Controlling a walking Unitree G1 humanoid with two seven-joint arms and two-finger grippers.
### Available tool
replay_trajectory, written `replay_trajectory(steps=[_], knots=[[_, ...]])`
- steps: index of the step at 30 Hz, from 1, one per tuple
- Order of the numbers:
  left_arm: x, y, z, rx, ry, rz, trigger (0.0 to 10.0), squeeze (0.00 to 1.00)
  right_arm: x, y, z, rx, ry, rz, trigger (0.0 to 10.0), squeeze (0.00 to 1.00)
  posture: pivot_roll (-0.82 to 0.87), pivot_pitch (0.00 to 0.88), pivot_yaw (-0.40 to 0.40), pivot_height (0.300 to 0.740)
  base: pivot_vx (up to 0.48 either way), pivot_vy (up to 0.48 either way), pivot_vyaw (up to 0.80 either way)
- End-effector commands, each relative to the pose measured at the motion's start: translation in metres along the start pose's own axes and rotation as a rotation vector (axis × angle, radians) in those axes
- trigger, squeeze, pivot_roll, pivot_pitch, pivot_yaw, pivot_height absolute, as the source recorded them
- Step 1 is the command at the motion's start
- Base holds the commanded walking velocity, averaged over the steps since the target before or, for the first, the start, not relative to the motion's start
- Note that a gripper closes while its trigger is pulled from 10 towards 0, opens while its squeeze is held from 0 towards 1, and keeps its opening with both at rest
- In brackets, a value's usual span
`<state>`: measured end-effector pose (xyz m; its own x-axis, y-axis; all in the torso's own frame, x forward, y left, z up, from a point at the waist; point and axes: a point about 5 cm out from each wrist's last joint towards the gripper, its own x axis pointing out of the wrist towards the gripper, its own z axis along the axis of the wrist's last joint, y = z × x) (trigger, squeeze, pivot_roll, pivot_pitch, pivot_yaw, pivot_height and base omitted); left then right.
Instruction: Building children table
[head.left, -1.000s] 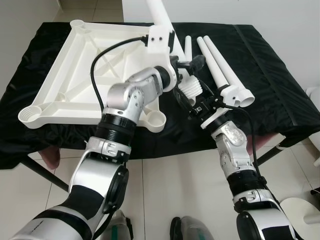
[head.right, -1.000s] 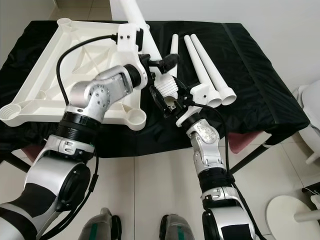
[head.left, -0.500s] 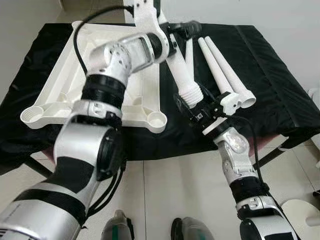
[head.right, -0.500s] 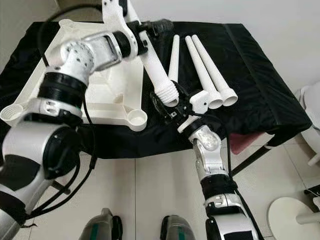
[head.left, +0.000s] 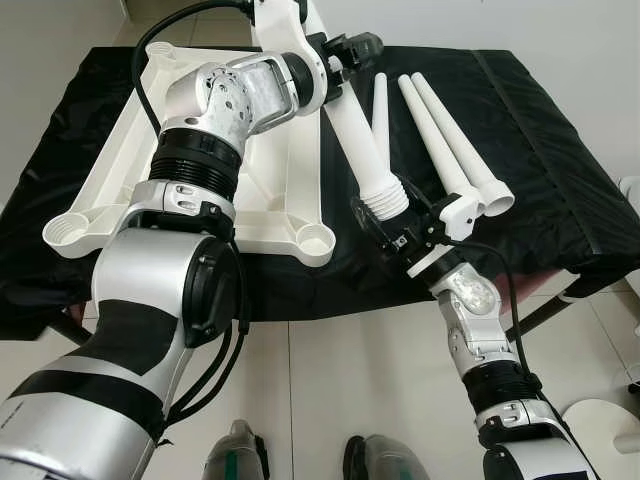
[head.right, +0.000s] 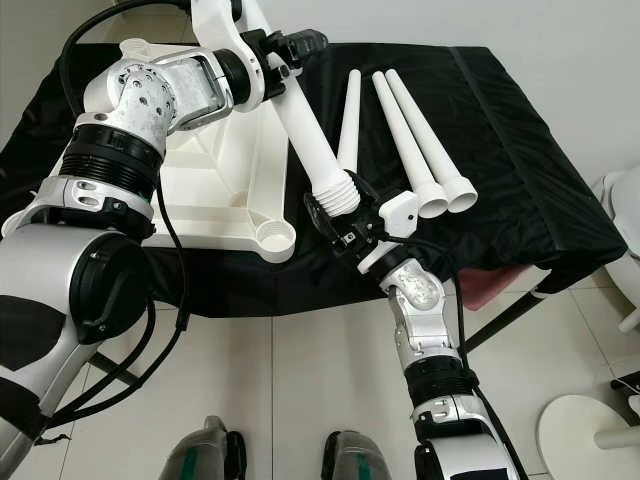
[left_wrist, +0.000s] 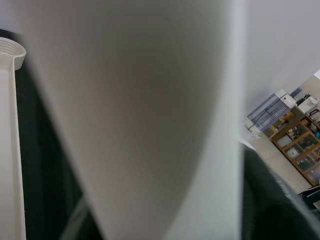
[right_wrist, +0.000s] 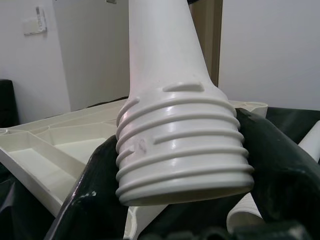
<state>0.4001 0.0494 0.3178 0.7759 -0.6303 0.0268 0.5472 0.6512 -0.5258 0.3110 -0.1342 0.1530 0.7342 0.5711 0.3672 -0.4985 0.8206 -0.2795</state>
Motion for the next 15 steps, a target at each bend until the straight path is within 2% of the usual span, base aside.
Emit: replay_trajectory(steps=[1,8,9,11,12,15], knots=[[0.002,-0.021,0.008,0.014,-0.015,-0.195,0.0,0.0,-0.003,0.002,-0.007,0.009,0.042,0.009,10.0,0.0,-0.07,0.0,0.038,0.74,0.0,0.0,0.0],[0.0,-0.027,0.016,0.017,-0.034,-0.231,0.0,0.0,-0.001,0.001,-0.006,0.07,0.047,0.007,10.0,0.0,-0.07,0.0,0.036,0.74,0.0,0.0,0.0],[0.0,-0.031,0.019,0.029,-0.039,-0.253,8.6,0.0,0.0,-0.002,-0.005,0.115,0.046,-0.008,10.0,1.0,-0.07,0.0,0.035,0.74,0.0,0.0,0.0],[0.0,-0.031,0.019,0.029,-0.039,-0.253,8.6,0.0,0.0,-0.002,-0.005,0.115,0.046,-0.008,10.0,1.0,-0.07,0.0,0.035,0.74,0.0,0.0,0.0],[0.0,-0.033,0.02,0.039,-0.041,-0.263,10.0,0.0,0.001,-0.004,-0.003,0.127,0.039,-0.016,10.0,1.0,-0.07,0.0,0.035,0.74,0.0,0.0,0.0],[-0.001,-0.035,0.021,0.054,-0.044,-0.273,10.0,0.0,0.002,-0.007,-0.001,0.136,0.036,-0.031,10.0,1.0,-0.07,0.0,0.03,0.74,0.0,0.0,0.0]])
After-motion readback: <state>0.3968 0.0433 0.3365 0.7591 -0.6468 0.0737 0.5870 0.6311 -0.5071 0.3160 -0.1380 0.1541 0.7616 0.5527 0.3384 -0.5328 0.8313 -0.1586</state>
